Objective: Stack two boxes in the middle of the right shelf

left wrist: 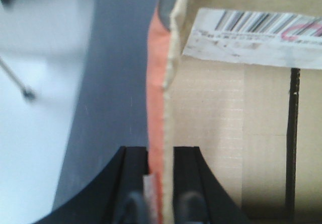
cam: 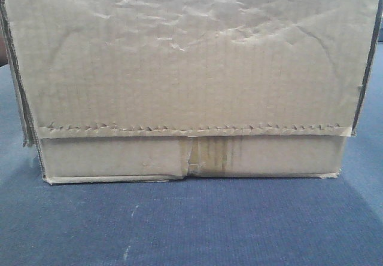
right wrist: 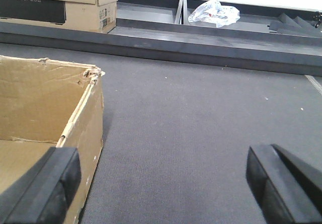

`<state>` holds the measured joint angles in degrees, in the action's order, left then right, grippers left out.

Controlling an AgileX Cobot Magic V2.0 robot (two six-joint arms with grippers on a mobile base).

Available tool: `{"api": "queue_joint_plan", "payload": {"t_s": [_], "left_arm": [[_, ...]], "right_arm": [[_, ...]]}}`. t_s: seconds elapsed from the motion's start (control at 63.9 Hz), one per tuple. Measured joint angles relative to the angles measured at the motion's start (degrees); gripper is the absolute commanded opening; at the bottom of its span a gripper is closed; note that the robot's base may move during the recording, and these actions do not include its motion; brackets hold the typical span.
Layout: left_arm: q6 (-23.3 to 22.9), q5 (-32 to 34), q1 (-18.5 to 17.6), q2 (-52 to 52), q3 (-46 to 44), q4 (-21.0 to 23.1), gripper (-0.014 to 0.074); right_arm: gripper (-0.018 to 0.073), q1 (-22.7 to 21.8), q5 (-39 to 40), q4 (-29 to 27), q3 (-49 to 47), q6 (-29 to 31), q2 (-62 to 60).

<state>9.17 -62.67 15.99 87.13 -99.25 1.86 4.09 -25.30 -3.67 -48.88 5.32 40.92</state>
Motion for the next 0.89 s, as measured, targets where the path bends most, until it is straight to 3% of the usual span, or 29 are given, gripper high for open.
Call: {"api": "queue_joint_plan", "payload": {"t_s": [0.141, 0.235, 0.47, 0.626, 0.752, 0.893], "left_arm": [[-1.3, -0.2, -2.8, -3.7, -6.0, 1.2, -0.0111], [-2.5, -0.1, -6.8, -4.9, -10.7, 2.7, -0.0111], [-8.0, -0.1, -23.0, -4.5, -17.9, 4.4, -0.0111], [-13.5, -0.3, -32.5, -1.1, -18.3, 2.9, -0.0111], [-16.6, -1.7, -36.7, 3.6, -18.3, 0.5, -0.0111], [-19.5, -3.4, -38.2, 9.1, -18.3, -1.3, -0.0111]], "right_arm": [[0.0570, 0.0, 0.0, 0.0, 0.0, 0.0, 0.0], [0.0570, 0.0, 0.0, 0.0, 0.0, 0.0, 0.0], [0.0570, 0.0, 0.0, -0.1, 0.0, 0.0, 0.0], [0.0570, 0.0, 0.0, -0.2, 0.0, 0.0, 0.0], [0.0570, 0.0, 0.0, -0.2, 0.0, 0.0, 0.0], [0.0570, 0.0, 0.0, -0.2, 0.0, 0.0, 0.0]]}}
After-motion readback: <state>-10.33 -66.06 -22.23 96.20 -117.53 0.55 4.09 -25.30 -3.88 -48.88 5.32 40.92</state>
